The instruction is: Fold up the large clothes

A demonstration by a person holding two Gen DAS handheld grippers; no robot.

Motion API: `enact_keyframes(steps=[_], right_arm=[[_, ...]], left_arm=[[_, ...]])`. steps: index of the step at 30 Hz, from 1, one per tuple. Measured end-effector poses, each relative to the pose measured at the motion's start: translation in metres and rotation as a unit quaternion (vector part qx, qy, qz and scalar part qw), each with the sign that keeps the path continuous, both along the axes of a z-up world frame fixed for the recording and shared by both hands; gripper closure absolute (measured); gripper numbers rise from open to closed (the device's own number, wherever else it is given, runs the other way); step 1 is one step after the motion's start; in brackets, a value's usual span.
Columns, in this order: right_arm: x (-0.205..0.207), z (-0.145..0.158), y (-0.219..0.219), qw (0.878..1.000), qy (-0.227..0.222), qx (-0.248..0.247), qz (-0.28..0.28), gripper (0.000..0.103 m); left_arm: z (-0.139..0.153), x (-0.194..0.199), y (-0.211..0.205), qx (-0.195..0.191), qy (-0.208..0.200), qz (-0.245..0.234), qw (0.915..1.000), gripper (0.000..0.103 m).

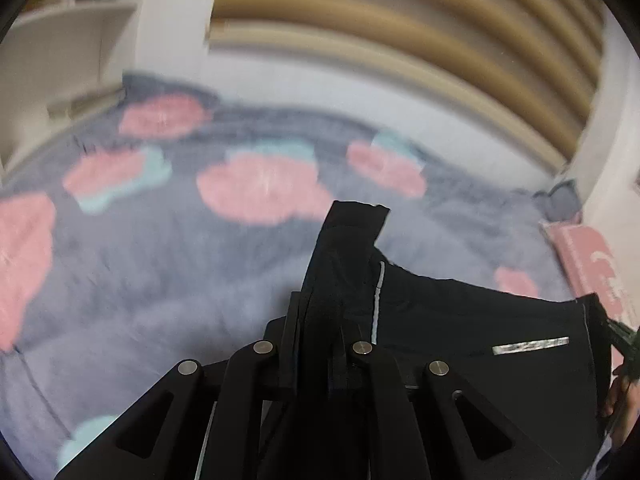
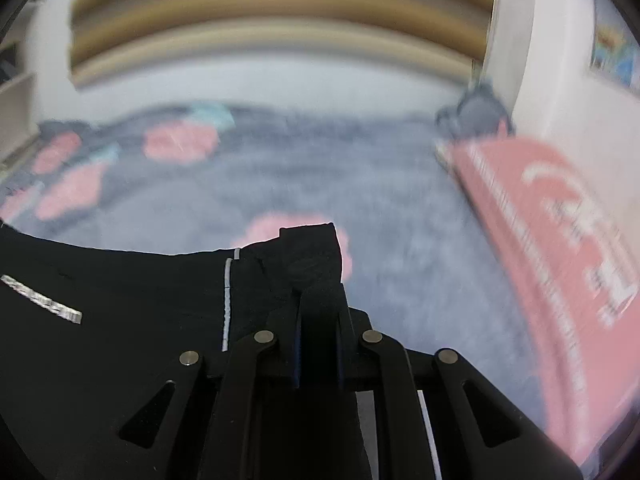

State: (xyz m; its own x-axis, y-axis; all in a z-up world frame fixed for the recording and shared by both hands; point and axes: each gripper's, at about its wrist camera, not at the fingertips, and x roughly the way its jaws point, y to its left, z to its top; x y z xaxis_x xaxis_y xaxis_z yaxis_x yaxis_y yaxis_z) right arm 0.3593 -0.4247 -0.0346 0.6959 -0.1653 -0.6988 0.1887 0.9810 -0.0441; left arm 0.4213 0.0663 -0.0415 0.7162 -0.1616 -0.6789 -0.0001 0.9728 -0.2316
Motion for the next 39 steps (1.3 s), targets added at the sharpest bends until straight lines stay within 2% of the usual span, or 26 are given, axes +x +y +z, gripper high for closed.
enact_keyframes(steps=[3,5,7,8,12,13,14,15,17,18,19,21,24,26,27,28,31,33,34,36,37,39], right_arm=[[0.021,-0.058,-0.006,0.997,0.068,0.026,0.002,0.087],[0.031,-0.104,-0.01,0.991,0.117,0.064,0.012,0.082],[0.028,-0.109,-0.016,0.991,0.103,0.084,0.01,0.08],[0.026,-0.108,-0.019,0.991,0.099,0.09,0.007,0.077],[0.026,-0.114,-0.031,0.988,0.099,0.117,-0.009,0.054],[0.025,-0.114,-0.035,0.987,0.097,0.129,-0.011,0.053],[0.023,-0.114,-0.04,0.985,0.095,0.147,-0.01,0.053],[0.02,-0.112,-0.045,0.982,0.096,0.164,-0.01,0.053],[0.006,-0.104,-0.046,0.979,0.096,0.179,-0.013,0.052],[-0.005,-0.093,-0.044,0.98,0.087,0.18,-0.014,0.052],[-0.019,-0.079,-0.041,0.982,0.072,0.176,-0.007,0.052],[-0.047,-0.046,-0.025,0.986,0.043,0.161,0.024,0.051],[-0.081,0.002,0.013,0.988,0.025,0.131,0.081,0.051],[-0.099,0.03,0.041,0.984,0.013,0.135,0.117,0.038],[-0.107,0.04,0.054,0.982,0.009,0.142,0.127,0.024],[-0.116,0.05,0.071,0.978,0.008,0.155,0.142,0.018],[-0.126,0.057,0.11,0.969,0.007,0.178,0.169,0.018],[-0.12,0.044,0.14,0.977,0.019,0.137,0.161,0.018],[-0.112,0.03,0.155,0.982,0.035,0.104,0.152,0.018],[-0.101,-0.002,0.173,0.984,0.071,0.074,0.148,0.018],[-0.094,-0.021,0.18,0.983,0.088,0.063,0.149,0.017],[-0.088,-0.042,0.183,0.984,0.086,0.058,0.144,0.015]], left_arm=[[-0.052,0.022,0.003,-0.019,0.063,0.004,0.9978,0.091],[-0.09,0.031,0.006,-0.053,0.106,0.002,0.9929,0.082],[-0.105,0.034,0.009,-0.062,0.125,0.012,0.9902,0.064],[-0.107,0.034,0.011,-0.07,0.126,0.014,0.9895,0.063],[-0.108,0.032,0.015,-0.092,0.127,0.011,0.9876,0.061],[-0.107,0.031,0.014,-0.093,0.125,0.009,0.9878,0.061],[-0.103,0.028,0.015,-0.09,0.122,0.007,0.9885,0.061],[-0.095,0.023,0.015,-0.069,0.121,0.006,0.9902,0.06],[-0.066,0.011,0.01,0.003,0.104,0.01,0.9945,0.061],[-0.042,-0.002,0.005,0.035,0.077,0.004,0.9964,0.061],[-0.016,-0.018,0.001,0.05,0.045,-0.009,0.9977,0.061],[0.023,-0.045,-0.007,0.051,0.008,-0.038,0.9979,0.06],[0.061,-0.084,-0.035,0.038,-0.017,-0.104,0.9937,0.052],[0.071,-0.103,-0.056,0.025,-0.023,-0.139,0.9897,0.051],[0.072,-0.115,-0.07,0.012,-0.026,-0.164,0.9861,0.05],[0.071,-0.121,-0.08,0.004,-0.027,-0.178,0.9837,0.05],[0.052,-0.133,-0.109,-0.009,-0.009,-0.202,0.9793,0.049],[0.024,-0.124,-0.126,0.008,0.021,-0.188,0.9819,0.049],[0.006,-0.117,-0.131,0.016,0.04,-0.179,0.9829,0.049],[-0.038,-0.101,-0.137,0.01,0.084,-0.167,0.9824,0.05],[-0.049,-0.097,-0.135,0.003,0.086,-0.162,0.9831,0.049],[-0.068,-0.091,-0.128,-0.028,0.094,-0.151,0.9837,0.049]])
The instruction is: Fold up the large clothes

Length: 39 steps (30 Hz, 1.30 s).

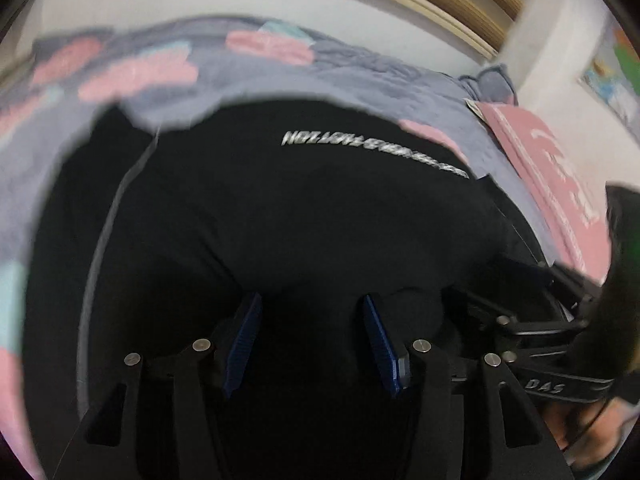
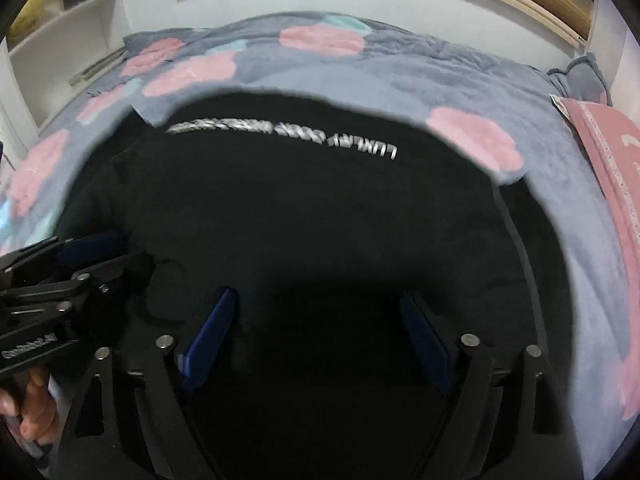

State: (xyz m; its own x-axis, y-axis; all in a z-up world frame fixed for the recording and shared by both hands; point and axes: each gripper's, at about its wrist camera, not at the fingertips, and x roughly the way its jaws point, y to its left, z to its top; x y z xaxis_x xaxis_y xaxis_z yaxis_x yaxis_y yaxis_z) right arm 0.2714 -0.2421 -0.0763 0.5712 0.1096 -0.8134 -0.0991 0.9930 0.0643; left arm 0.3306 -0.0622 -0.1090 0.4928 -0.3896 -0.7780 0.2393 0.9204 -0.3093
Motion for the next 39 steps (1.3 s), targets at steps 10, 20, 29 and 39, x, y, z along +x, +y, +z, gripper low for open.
enact_keyframes(steps=[10,20,29,39], right_arm=[[-0.023,0.012,-0.018,0.999,-0.027,0.041,-0.008,0.026],[-0.069,-0.006,-0.024,0.999,0.019,0.049,0.001,0.031],[-0.085,0.011,-0.039,0.997,0.023,0.078,-0.004,0.03],[-0.123,0.068,-0.112,0.999,-0.034,0.011,-0.036,0.017]], left_arm=[[0.021,-0.021,-0.003,0.011,-0.041,-0.001,0.9991,0.048],[-0.004,-0.051,0.016,-0.019,0.027,0.002,0.9994,0.046],[0.026,-0.081,0.046,-0.022,-0.008,0.018,0.9996,0.046],[0.086,-0.072,0.149,-0.019,-0.066,0.053,0.9962,0.038]])
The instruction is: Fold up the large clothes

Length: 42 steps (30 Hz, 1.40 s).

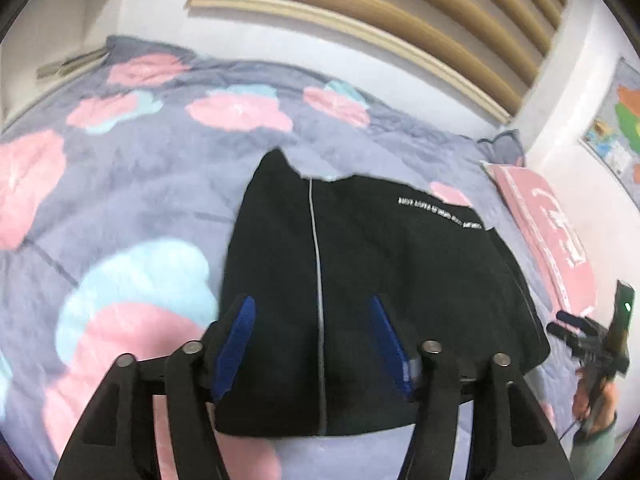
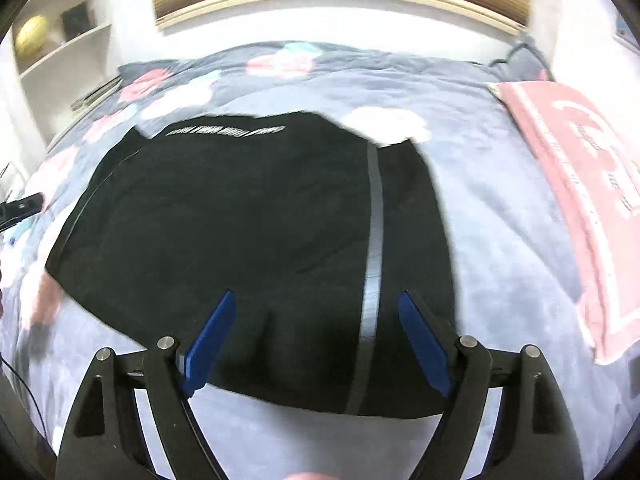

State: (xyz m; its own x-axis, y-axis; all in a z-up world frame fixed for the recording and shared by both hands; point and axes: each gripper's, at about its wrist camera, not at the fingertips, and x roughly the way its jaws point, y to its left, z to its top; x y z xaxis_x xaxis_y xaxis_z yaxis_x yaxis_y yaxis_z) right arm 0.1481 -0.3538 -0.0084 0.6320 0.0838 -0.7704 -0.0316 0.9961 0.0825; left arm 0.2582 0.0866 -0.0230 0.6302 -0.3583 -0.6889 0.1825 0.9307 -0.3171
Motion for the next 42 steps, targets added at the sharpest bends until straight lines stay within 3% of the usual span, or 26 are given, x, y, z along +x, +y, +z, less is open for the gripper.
enact_keyframes(steps=[2,8,15,18,21,26,28,33,34,37,38,39,42], right_arm=[[0.006,-0.001,-0.027,1.0,0.003,0.014,-0.017,0.017],[0.035,-0.025,-0.1,0.994,0.023,0.094,-0.058,0.017],[0.07,-0.066,-0.141,0.987,0.045,0.137,-0.072,0.017],[0.083,-0.086,-0.146,0.981,0.058,0.171,-0.071,0.017],[0.091,-0.105,-0.152,0.965,0.064,0.252,-0.044,0.017],[0.097,-0.121,-0.15,0.946,0.085,0.314,-0.007,0.015],[0.095,-0.121,-0.141,0.94,0.099,0.325,0.027,0.02],[0.105,-0.117,-0.118,0.943,0.115,0.304,0.07,0.023],[0.111,-0.121,-0.119,0.94,0.12,0.313,0.069,0.023],[0.127,-0.136,-0.116,0.927,0.135,0.344,0.066,0.023],[0.13,-0.135,-0.113,0.927,0.131,0.346,0.066,0.023],[0.129,-0.134,-0.111,0.929,0.128,0.342,0.067,0.03],[0.117,-0.117,-0.104,0.938,0.102,0.322,0.077,0.052]], left_arm=[[-0.001,0.01,0.011,-0.017,-0.003,-0.021,0.9996,0.037],[-0.048,0.066,0.031,-0.05,0.064,0.0,0.9967,0.035],[-0.103,0.107,0.027,-0.096,0.122,-0.016,0.9877,0.035],[-0.121,0.115,0.022,-0.156,0.153,-0.056,0.9742,0.035],[-0.128,0.119,0.023,-0.19,0.171,-0.065,0.9645,0.035],[-0.125,0.117,0.013,-0.2,0.17,-0.082,0.9614,0.038],[-0.119,0.114,0.01,-0.194,0.157,-0.093,0.9638,0.046],[-0.118,0.119,0.0,-0.181,0.168,-0.097,0.9642,0.046],[-0.124,0.124,-0.002,-0.188,0.182,-0.087,0.9613,0.039],[-0.139,0.132,-0.003,-0.22,0.215,-0.076,0.9486,0.036],[-0.138,0.131,-0.003,-0.222,0.214,-0.072,0.9487,0.037],[-0.135,0.128,-0.004,-0.219,0.205,-0.069,0.9512,0.045],[-0.114,0.11,-0.011,-0.188,0.155,-0.072,0.9672,0.065]])
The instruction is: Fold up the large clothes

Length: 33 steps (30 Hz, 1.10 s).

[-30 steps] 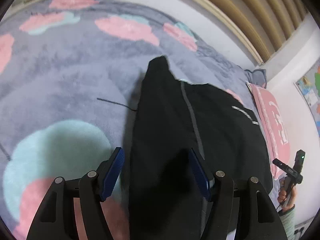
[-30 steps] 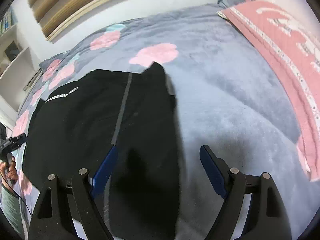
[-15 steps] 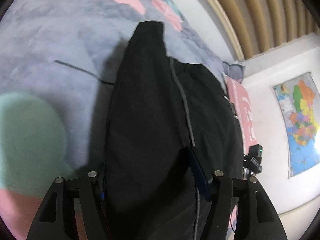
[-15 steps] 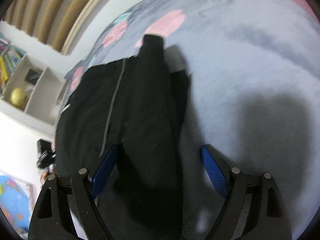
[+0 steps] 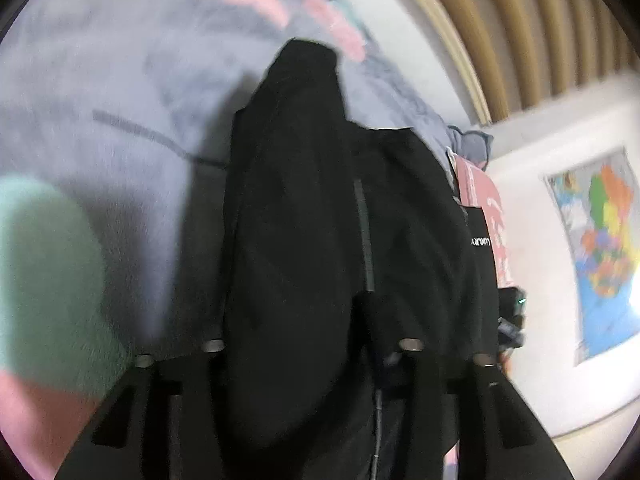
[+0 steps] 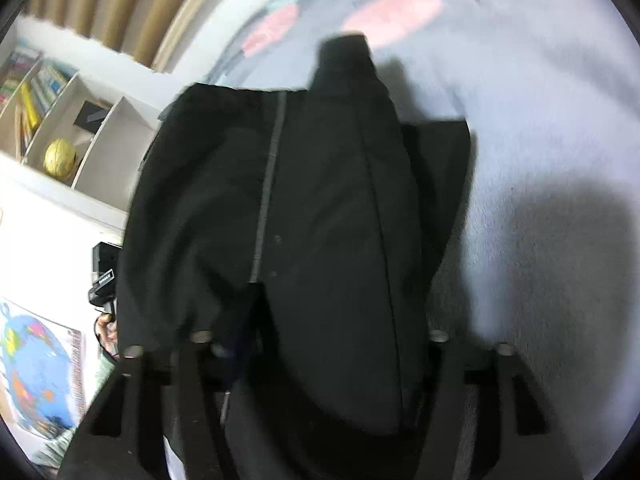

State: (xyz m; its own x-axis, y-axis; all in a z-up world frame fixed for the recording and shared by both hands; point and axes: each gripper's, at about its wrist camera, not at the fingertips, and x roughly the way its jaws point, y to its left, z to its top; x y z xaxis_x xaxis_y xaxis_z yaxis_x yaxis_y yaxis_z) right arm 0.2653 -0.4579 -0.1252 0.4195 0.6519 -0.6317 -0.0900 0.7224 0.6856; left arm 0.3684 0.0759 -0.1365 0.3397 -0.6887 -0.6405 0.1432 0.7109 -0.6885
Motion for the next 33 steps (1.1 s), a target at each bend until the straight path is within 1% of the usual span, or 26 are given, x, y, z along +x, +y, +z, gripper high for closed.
enact_keyframes(steps=[1,2,4,6,9,10,13,14,15,18,21,23,25,27,28,30,31,32,33], right_arm=[[-0.006,0.008,0.003,1.0,-0.009,-0.009,-0.003,0.058],[-0.012,0.016,0.005,1.0,-0.018,-0.015,-0.007,0.06],[-0.022,0.033,0.01,0.999,-0.037,-0.017,-0.012,0.066],[-0.035,0.052,0.017,0.998,-0.062,-0.015,-0.01,0.068],[-0.061,0.092,0.034,0.995,-0.095,-0.026,-0.006,0.069],[-0.061,0.097,0.04,0.994,-0.103,-0.032,-0.004,0.069],[-0.073,0.117,0.056,0.992,-0.119,-0.051,0.005,0.069],[-0.077,0.12,0.058,0.991,-0.12,-0.056,0.006,0.069],[-0.082,0.122,0.059,0.991,-0.123,-0.061,0.008,0.069],[-0.099,0.127,0.054,0.991,-0.115,-0.063,0.01,0.069],[-0.12,0.132,0.06,0.992,-0.107,-0.07,0.012,0.069],[-0.135,0.129,0.064,0.992,-0.099,-0.077,0.015,0.069],[-0.147,0.117,0.065,0.993,-0.084,-0.081,0.019,0.069],[-0.148,0.094,0.065,0.995,-0.055,-0.08,0.016,0.069],[-0.144,0.085,0.071,0.995,-0.046,-0.089,0.015,0.069],[-0.143,0.066,0.069,0.994,-0.033,-0.104,0.001,0.068],[-0.142,0.055,0.063,0.995,-0.027,-0.1,-0.012,0.067],[-0.141,0.048,0.056,0.995,-0.024,-0.089,-0.021,0.066],[-0.143,0.041,0.047,0.997,-0.02,-0.071,-0.035,0.064]], left_arm=[[0.009,-0.007,-0.002,0.003,-0.018,0.002,0.9998,0.069],[0.017,-0.014,-0.004,0.002,-0.031,0.002,0.9995,0.07],[0.039,-0.029,-0.007,-0.015,-0.061,0.003,0.998,0.073],[0.061,-0.047,-0.011,-0.027,-0.087,-0.004,0.9958,0.074],[0.095,-0.075,-0.02,-0.024,-0.117,-0.011,0.9928,0.075],[0.106,-0.086,-0.022,-0.023,-0.126,-0.014,0.9917,0.075],[0.131,-0.119,-0.01,-0.03,-0.141,-0.019,0.9894,0.075],[0.138,-0.133,0.001,-0.03,-0.145,-0.021,0.9887,0.075],[0.145,-0.144,0.004,-0.03,-0.147,-0.021,0.9884,0.075],[0.153,-0.176,0.014,-0.035,-0.139,-0.022,0.9894,0.075],[0.152,-0.205,0.022,-0.028,-0.133,-0.025,0.9904,0.075],[0.142,-0.22,0.024,-0.028,-0.125,-0.024,0.9915,0.075],[0.121,-0.23,0.028,-0.025,-0.105,-0.02,0.9939,0.075],[0.096,-0.23,0.03,-0.023,-0.081,-0.014,0.9963,0.075],[0.086,-0.23,0.03,-0.015,-0.075,-0.011,0.997,0.075],[0.064,-0.232,0.035,0.003,-0.07,0.005,0.9975,0.074],[0.052,-0.23,0.043,-0.01,-0.06,0.016,0.998,0.074],[0.04,-0.229,0.054,-0.041,-0.045,0.028,0.9977,0.074],[0.03,-0.228,0.061,-0.061,-0.034,0.037,0.9969,0.073]])
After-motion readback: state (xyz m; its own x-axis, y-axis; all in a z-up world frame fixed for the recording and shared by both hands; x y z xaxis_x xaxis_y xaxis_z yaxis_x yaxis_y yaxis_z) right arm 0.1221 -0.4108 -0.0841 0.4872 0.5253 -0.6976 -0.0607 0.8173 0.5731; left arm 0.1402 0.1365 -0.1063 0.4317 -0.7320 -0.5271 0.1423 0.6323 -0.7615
